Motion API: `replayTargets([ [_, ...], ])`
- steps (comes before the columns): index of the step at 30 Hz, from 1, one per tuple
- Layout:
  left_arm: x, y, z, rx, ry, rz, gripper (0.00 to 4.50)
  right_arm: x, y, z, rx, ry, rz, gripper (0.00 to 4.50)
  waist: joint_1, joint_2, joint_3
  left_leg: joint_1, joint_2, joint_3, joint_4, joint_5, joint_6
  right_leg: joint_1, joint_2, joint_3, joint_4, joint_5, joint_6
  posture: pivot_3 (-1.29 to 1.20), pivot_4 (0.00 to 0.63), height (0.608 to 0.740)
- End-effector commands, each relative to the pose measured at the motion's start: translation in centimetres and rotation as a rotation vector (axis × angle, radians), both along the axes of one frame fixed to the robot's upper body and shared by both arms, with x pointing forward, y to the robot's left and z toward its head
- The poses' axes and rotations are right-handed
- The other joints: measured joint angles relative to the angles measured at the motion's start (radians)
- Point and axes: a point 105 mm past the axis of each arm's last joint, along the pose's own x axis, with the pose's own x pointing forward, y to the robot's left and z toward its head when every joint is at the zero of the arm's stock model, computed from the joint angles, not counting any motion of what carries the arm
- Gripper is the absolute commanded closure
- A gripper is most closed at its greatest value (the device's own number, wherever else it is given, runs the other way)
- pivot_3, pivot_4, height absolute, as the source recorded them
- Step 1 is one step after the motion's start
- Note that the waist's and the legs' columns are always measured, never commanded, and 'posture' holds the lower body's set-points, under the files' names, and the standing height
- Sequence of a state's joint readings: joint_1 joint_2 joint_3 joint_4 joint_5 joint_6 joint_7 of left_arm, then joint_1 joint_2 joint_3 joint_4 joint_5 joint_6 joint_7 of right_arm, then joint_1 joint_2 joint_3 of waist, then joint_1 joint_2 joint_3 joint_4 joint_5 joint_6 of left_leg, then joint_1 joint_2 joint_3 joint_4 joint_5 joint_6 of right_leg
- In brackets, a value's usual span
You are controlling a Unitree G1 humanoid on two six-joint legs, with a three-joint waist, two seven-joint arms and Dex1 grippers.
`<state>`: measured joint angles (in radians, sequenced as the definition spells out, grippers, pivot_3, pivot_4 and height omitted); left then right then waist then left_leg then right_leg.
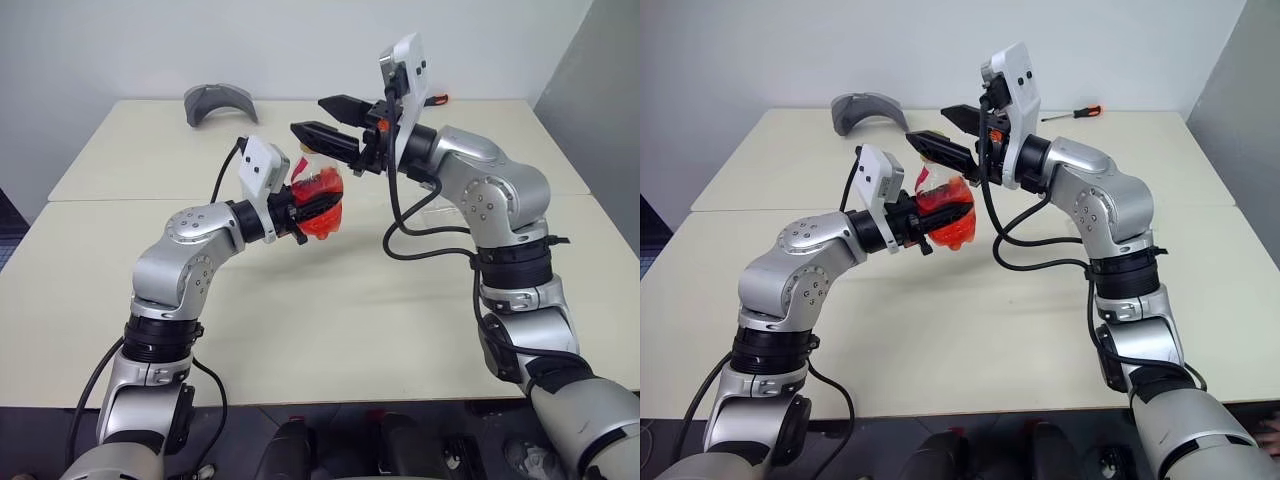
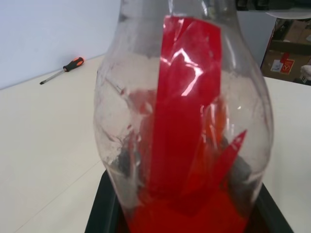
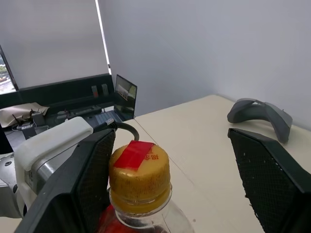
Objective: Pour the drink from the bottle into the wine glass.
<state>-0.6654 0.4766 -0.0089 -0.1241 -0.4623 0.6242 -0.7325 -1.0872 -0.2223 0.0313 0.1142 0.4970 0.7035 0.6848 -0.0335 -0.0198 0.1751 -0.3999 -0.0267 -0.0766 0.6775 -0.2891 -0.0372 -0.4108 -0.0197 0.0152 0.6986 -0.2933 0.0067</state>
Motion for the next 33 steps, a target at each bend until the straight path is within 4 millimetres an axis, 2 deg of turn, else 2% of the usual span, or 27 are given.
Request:
replayTargets([
  [1, -0.5, 0.0, 2.0, -0.017, -0.082, -0.012, 3.35, 0.1, -1.3, 1.4, -0.005, -0.076, -0.040, 0.56, 0.000, 0.000, 0.000, 0.000, 0.000, 0.000, 0.000, 0.000, 0.000, 0.000, 0.000, 0.000, 0.000, 0.000, 0.000, 0.00, 0.150, 0.740],
  [6, -0.4, 0.0, 2.2, -0.019, -0.084, -0.007, 3.36, 0.5, -3.4, 0.9, -0.046, -0.078, -0.081, 0.56, 0.000, 0.000, 0.000, 0.000, 0.000, 0.000, 0.000, 0.000, 0.000, 0.000, 0.000, 0.000, 0.000, 0.000, 0.000, 0.00, 0.150, 0.740],
  [11, -0.3, -0.1, 2.2, -0.020, -0.085, -0.010, 3.36, 1.1, -6.3, 0.5, -0.089, -0.072, -0.149, 0.56, 0.002, 0.000, 0.000, 0.000, 0.000, 0.000, 0.000, 0.000, 0.000, 0.000, 0.000, 0.000, -0.001, 0.000, 0.000, 0.00, 0.150, 0.740],
  [15, -0.3, -0.2, 2.2, -0.021, -0.084, -0.015, 3.36, 1.1, -7.3, 0.2, -0.111, -0.067, -0.166, 0.56, -0.001, 0.000, 0.000, 0.000, 0.000, 0.000, 0.000, 0.000, 0.000, 0.000, 0.000, 0.000, 0.000, 0.000, 0.000, 0.00, 0.150, 0.740],
  [17, -0.2, -0.2, 2.2, -0.021, -0.083, -0.017, 3.36, 0.8, -7.1, 0.0, -0.114, -0.061, -0.149, 0.56, -0.003, 0.000, 0.000, 0.000, 0.000, 0.000, 0.000, 0.000, 0.000, 0.000, 0.000, 0.000, 0.000, 0.000, 0.000, 0.00, 0.150, 0.740],
  [21, -0.1, -0.4, 2.3, -0.020, -0.083, -0.021, 3.36, -1.5, -4.8, -0.6, -0.100, -0.028, 0.015, 0.56, -0.002, 0.000, 0.000, 0.000, 0.000, 0.000, 0.000, 0.000, 0.000, 0.000, 0.000, 0.000, 0.000, 0.000, 0.000, 0.00, 0.150, 0.740],
  [24, -0.1, -0.4, 2.3, -0.019, -0.084, -0.024, 3.36, -2.4, -2.9, -0.7, -0.073, -0.002, 0.082, 0.56, -0.002, 0.000, 0.000, 0.000, 0.000, 0.000, 0.000, 0.000, 0.000, 0.000, 0.000, 0.000, 0.000, 0.000, 0.000, 0.00, 0.150, 0.740],
  [29, -0.2, -0.4, 2.3, -0.015, -0.085, -0.025, 3.36, -2.6, -1.2, 0.6, 0.001, 0.009, 0.120, 0.56, 0.001, 0.000, 0.000, 0.000, 0.000, 0.000, 0.000, 0.000, 0.000, 0.000, 0.000, 0.000, 0.000, 0.000, 0.000, 0.00, 0.150, 0.740],
  [33, -0.2, -0.2, 2.2, -0.012, -0.084, -0.022, 3.36, -2.1, -0.7, 1.3, 0.039, 0.021, 0.120, 0.56, 0.001, 0.000, 0.000, 0.000, 0.000, 0.000, 0.000, 0.000, 0.000, 0.000, 0.000, 0.000, 0.000, 0.000, 0.000, 0.00, 0.150, 0.740],
])
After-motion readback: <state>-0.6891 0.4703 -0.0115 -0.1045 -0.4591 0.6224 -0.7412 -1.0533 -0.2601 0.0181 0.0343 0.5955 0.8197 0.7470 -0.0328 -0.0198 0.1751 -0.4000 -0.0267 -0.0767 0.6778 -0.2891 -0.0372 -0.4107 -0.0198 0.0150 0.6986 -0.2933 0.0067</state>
